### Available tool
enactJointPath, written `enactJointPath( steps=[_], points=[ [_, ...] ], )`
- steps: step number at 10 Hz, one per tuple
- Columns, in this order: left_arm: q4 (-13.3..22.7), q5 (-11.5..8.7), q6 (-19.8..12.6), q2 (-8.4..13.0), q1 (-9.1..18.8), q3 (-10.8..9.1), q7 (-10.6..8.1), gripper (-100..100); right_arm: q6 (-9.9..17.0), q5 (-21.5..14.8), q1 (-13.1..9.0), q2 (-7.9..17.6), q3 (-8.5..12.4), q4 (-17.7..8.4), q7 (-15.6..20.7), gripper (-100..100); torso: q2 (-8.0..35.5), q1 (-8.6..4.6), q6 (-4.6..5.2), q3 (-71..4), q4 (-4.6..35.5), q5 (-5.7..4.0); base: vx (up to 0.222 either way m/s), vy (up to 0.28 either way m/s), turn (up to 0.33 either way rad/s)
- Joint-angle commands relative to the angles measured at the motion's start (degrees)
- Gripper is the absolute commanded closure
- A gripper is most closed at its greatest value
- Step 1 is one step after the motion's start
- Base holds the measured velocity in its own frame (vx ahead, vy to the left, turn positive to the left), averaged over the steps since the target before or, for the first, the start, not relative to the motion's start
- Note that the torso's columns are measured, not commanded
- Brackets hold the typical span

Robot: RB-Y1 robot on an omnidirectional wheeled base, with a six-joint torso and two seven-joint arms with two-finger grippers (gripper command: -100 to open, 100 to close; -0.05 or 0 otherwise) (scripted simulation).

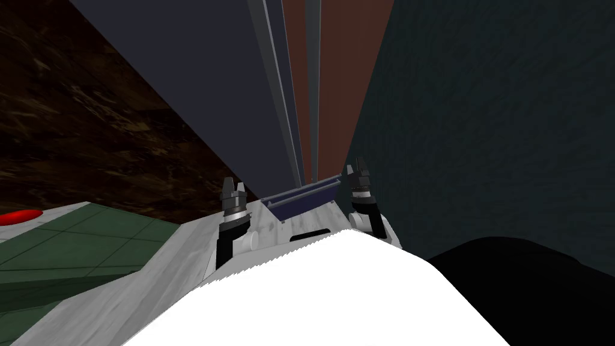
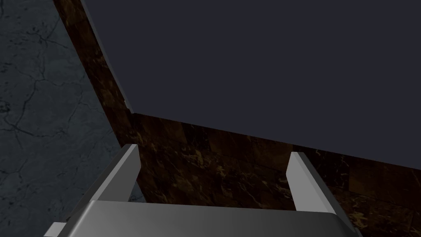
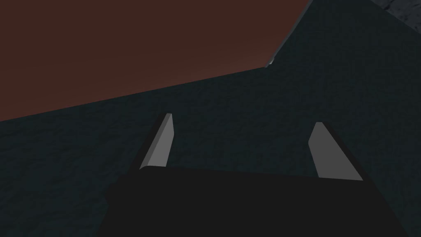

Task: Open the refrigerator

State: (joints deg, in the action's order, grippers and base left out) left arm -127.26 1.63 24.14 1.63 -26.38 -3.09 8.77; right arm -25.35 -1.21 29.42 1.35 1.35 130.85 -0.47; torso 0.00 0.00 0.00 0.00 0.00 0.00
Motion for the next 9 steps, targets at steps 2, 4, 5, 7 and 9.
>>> enactJointPath(
  steps=[2, 4, 5, 7, 9],
  points=[
    [0.0, 0.0, 0.0, 0.0, 0.0, 0.0, 0.0, 0, 0.0, 0.0, 0.0, 0.0, 0.0, 0.0, 0.0, 0, 6.0, 0.0, 0.0, -12.0, 6.0, 0.0, 0.0, 0.0, 0.0],
    [0.0, 0.0, 0.0, 0.0, 0.0, 0.0, 0.0, 0, 0.0, 0.0, 0.0, 0.0, 0.0, 0.0, 0.0, 0, 14.2, 0.0, 0.0, -28.5, 14.2, 0.0, 0.0, 0.0, 0.0],
    [0.0, 0.0, 0.0, 0.0, 0.0, 0.0, 0.0, 0, 0.0, 0.0, 0.0, 0.0, 0.0, 0.0, 0.0, 0, 18.5, 0.0, 0.0, -36.9, 18.5, 0.0, 0.0, 0.0, 0.0],
    [0.0, 0.0, 0.0, 0.0, 0.0, 0.0, 0.0, 0, 0.0, 0.0, 0.0, 0.0, 0.0, 0.0, 0.0, 0, 26.9, 0.0, 0.0, -53.8, 26.9, 0.0, 0.0, 0.0, 0.0],
    [0.0, 0.0, 0.0, 0.0, 0.0, 0.0, 0.0, 0, 0.0, 0.0, 0.0, 0.0, 0.0, 0.0, 0.0, 0, 35.4, 0.0, 0.0, -70.7, 35.4, 0.0, 0.0, 0.0, 0.0]
  ],
)
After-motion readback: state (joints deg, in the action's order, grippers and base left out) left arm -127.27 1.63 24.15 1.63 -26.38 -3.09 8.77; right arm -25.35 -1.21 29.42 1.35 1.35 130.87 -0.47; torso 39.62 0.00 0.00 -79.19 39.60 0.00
